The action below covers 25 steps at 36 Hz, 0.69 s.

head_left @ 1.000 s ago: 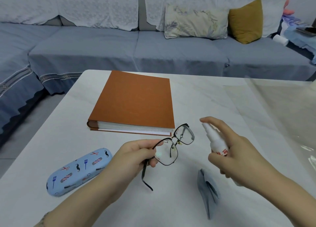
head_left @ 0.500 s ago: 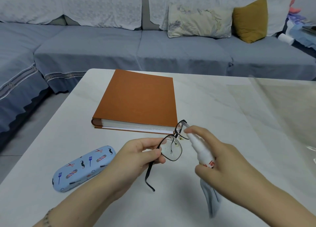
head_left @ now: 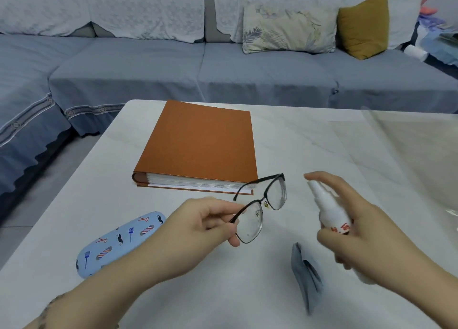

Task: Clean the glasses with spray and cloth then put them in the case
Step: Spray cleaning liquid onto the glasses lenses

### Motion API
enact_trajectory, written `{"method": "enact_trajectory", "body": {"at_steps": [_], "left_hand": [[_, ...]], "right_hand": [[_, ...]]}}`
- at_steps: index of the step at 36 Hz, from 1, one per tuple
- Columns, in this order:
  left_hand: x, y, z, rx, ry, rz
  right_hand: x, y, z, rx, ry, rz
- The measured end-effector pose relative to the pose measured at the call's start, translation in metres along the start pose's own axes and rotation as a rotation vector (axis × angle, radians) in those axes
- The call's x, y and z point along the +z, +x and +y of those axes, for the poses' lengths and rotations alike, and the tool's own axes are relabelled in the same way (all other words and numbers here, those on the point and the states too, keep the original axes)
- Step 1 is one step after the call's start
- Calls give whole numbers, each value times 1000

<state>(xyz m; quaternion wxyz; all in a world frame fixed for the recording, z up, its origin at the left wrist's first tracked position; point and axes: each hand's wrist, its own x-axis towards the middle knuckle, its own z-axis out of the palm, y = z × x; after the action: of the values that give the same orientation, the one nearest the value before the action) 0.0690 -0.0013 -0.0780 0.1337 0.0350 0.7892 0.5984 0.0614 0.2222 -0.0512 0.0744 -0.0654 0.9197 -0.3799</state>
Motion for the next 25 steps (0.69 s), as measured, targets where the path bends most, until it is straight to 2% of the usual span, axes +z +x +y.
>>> {"method": "enact_trajectory", "body": {"at_steps": [3, 6, 8, 11, 13, 15, 25], "left_hand": [[-5, -4, 1, 261, 380, -9], [-18, -7, 1, 505, 952, -57], [-17, -9, 0, 681, 1166, -37], [-14, -9, 3, 801, 1152, 85], [-14, -6, 1, 1001, 1298, 76], [-18, -4, -3, 1117, 1388, 61], [-18, 6, -19, 1204, 1452, 87]], "right_hand": [[-9, -1, 4, 56, 30, 16], [-16, -1, 5, 84, 36, 8], [-17, -2, 5, 93, 28, -12], [-15, -5, 5, 91, 15, -43], [-10, -8, 6, 63, -5, -50], [-5, -10, 5, 25, -14, -46], [10, -7, 8, 43, -44, -37]]}}
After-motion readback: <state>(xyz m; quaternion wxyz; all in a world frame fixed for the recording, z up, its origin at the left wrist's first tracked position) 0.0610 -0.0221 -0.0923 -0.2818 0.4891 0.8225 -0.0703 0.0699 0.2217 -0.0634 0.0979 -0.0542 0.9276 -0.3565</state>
